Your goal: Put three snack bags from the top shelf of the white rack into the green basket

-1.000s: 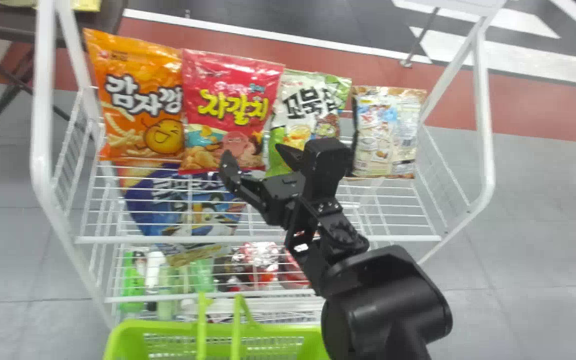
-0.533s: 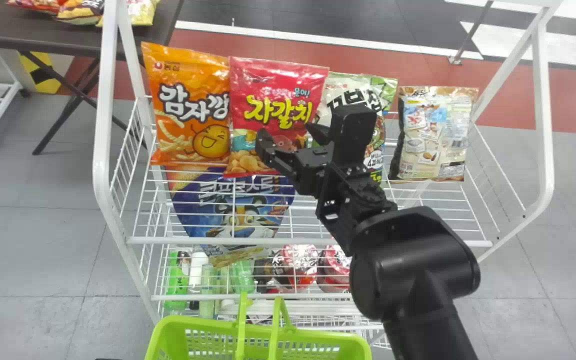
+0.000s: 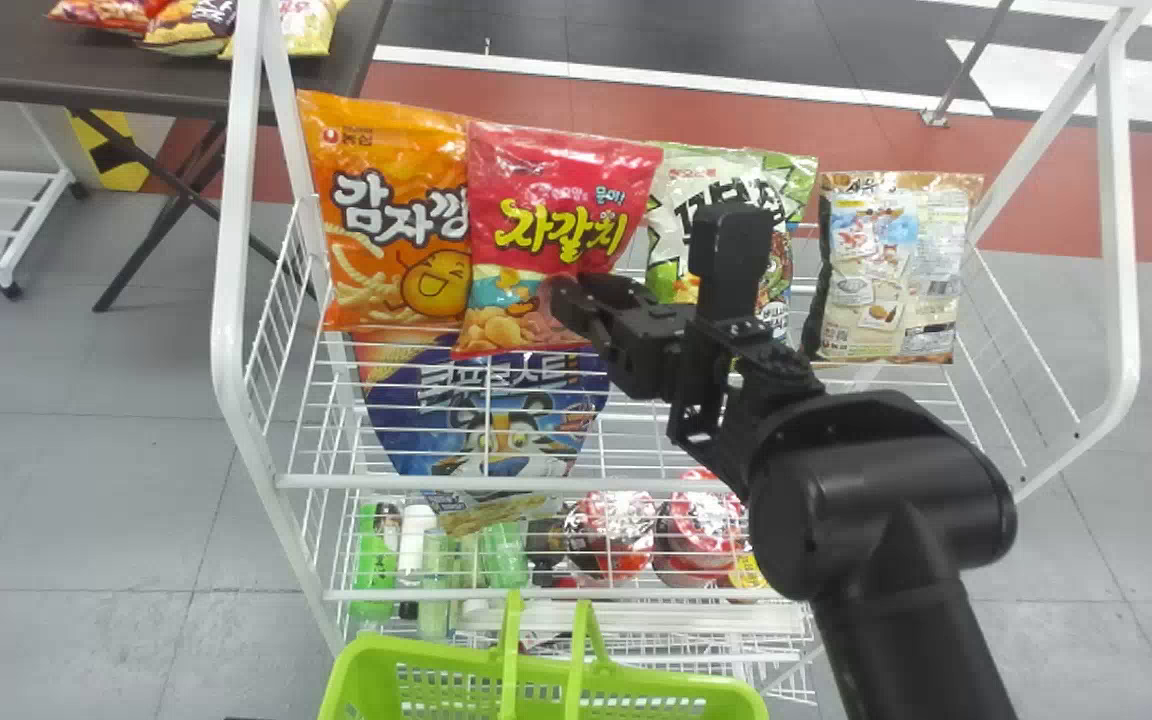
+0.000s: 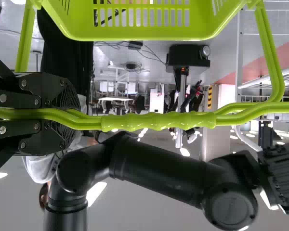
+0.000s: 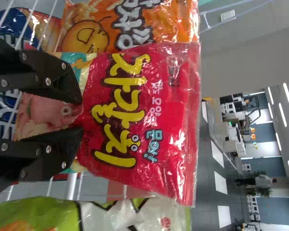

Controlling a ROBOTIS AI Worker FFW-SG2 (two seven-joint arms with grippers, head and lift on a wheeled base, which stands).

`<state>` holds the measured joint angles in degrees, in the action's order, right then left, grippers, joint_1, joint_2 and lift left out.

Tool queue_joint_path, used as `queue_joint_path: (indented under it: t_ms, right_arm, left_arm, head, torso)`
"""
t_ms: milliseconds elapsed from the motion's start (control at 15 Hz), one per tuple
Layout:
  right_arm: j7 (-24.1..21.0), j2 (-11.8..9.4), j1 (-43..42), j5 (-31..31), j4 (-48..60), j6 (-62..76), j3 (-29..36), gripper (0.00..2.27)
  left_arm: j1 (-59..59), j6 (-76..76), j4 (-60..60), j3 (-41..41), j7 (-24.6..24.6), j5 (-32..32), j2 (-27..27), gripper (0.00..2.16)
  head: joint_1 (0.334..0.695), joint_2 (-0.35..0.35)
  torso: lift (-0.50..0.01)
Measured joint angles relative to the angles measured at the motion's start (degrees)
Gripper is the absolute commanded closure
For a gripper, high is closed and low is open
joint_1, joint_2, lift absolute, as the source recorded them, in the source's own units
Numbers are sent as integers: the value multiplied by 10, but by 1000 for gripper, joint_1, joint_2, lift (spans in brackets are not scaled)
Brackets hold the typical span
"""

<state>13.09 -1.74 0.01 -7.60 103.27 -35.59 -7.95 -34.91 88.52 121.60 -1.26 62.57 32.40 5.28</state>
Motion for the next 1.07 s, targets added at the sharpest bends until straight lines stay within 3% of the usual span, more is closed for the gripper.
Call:
queue_joint_path:
  t_ms: [533, 867, 1067]
  right_arm:
    - [0, -14, 86, -9, 124, 19, 24, 2111]
    - [15, -38, 252, -66, 311, 45, 83, 2111]
    - [36, -34, 387, -100, 413, 82, 166, 2111]
  left_arm:
    - [-11, -6, 5, 5, 3, 0, 0, 2145]
    - [-14, -14, 7, -7, 7, 0, 0, 2145]
    - [-8, -22, 7, -20, 3, 1, -6, 2145]
  head:
    - [695, -224]
    - [695, -302]
    - [695, -350]
  torso:
    - [0]
    - [0]
    - [0]
